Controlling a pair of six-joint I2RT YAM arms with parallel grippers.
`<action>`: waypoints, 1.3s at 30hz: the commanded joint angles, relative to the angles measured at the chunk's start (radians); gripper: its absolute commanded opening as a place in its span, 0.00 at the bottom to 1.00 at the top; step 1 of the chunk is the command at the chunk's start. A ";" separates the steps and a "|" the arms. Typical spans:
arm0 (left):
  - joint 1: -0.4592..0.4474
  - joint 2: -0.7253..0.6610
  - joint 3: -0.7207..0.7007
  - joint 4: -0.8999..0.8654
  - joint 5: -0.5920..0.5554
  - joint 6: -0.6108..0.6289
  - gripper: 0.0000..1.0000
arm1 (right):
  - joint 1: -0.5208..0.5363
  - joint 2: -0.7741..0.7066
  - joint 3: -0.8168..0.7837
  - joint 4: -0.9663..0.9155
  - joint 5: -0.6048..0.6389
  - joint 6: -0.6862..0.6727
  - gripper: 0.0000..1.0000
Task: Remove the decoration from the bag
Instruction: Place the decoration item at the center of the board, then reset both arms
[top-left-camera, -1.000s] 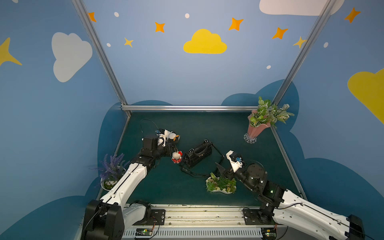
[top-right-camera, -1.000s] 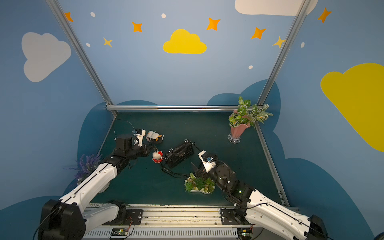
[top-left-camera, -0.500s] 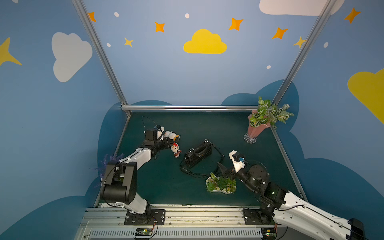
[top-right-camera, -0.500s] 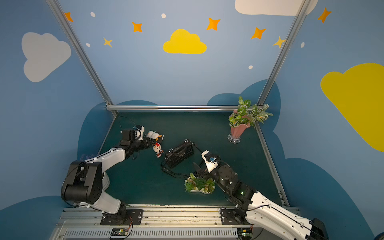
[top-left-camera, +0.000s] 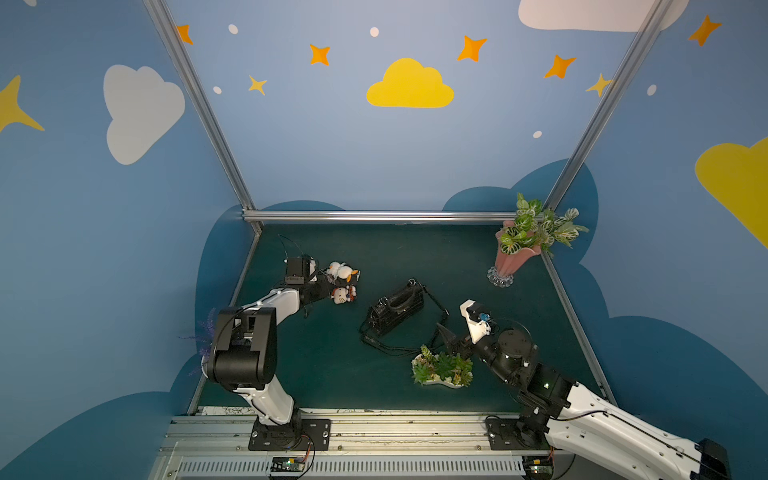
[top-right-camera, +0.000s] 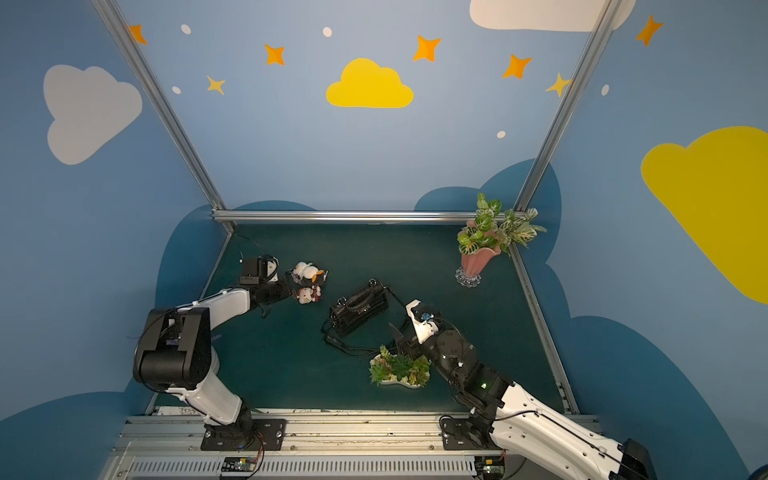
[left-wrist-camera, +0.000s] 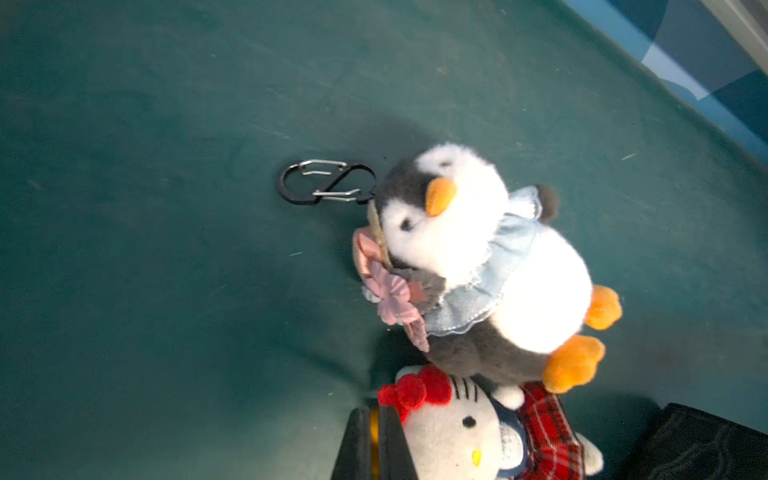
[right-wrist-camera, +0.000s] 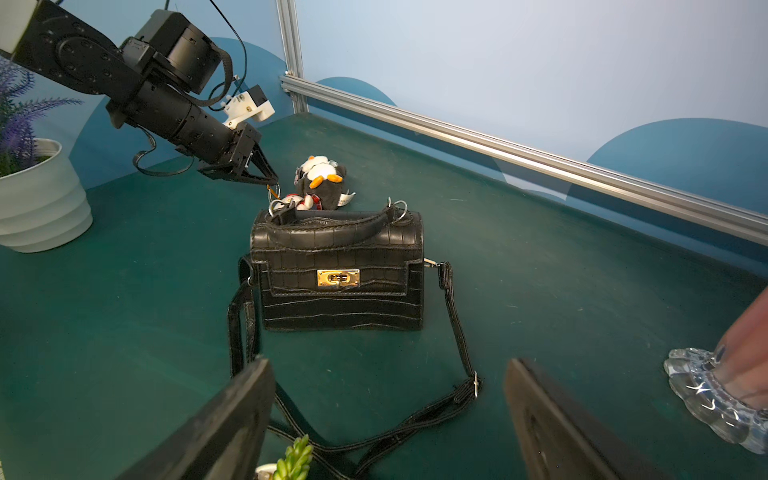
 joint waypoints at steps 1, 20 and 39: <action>0.013 -0.022 0.014 -0.050 -0.036 -0.008 0.07 | -0.006 -0.014 -0.009 0.000 0.013 0.015 0.92; -0.044 -0.370 -0.113 0.004 0.031 0.145 0.80 | -0.136 0.003 0.097 -0.188 0.106 0.093 0.98; -0.076 -0.497 -0.649 0.699 -0.152 0.369 1.00 | -1.020 0.191 0.060 -0.061 -0.268 0.294 0.98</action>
